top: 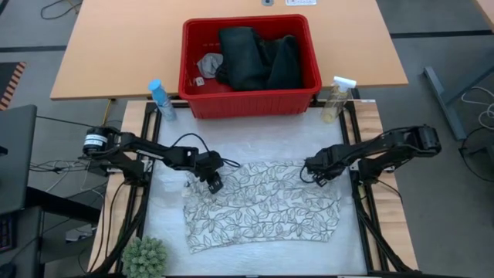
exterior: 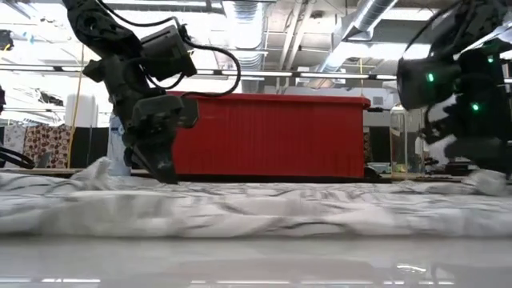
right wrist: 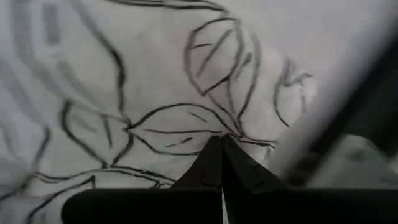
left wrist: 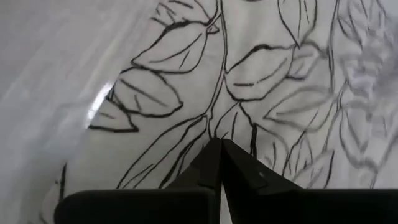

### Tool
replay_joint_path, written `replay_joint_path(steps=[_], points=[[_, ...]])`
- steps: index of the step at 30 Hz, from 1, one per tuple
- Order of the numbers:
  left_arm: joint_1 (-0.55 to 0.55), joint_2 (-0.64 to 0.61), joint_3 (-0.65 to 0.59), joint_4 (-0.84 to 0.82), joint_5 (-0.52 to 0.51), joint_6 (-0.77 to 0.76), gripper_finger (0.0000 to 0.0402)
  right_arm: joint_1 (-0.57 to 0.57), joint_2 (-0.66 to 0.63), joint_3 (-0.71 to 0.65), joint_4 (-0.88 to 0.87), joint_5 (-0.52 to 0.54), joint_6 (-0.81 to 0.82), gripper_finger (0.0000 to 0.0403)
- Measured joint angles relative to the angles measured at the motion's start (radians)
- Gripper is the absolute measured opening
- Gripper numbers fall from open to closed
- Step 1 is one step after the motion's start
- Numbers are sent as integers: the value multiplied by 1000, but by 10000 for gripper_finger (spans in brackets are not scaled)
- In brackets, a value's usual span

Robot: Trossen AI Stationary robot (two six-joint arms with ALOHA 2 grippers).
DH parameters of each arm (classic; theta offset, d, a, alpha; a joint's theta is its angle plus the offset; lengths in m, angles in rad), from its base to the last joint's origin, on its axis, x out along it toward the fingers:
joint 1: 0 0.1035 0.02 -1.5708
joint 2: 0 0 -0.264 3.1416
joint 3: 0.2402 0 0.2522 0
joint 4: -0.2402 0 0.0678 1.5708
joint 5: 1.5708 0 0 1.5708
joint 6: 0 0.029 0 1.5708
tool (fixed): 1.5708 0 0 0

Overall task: Fold laundry
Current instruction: Fold the white-patterned shirt

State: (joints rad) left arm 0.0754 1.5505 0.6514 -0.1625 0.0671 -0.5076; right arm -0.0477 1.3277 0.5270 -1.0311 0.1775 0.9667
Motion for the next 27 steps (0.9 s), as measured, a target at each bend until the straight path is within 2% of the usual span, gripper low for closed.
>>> replay_joint_path(steps=[2,8,14,22,27], points=[[18,2,3,-9,5,35,2,-31,1,-4,-28,41,-13,20],[116,5,3,-38,-19,134,2,-137,-1,-1,0,45,-120,26],[230,2,5,-42,-23,192,2,-191,0,26,32,62,-230,24],[337,7,63,-75,-50,219,2,-254,1,79,108,100,-377,25],[361,5,126,-138,-18,208,2,-278,-19,104,108,138,-382,26]])
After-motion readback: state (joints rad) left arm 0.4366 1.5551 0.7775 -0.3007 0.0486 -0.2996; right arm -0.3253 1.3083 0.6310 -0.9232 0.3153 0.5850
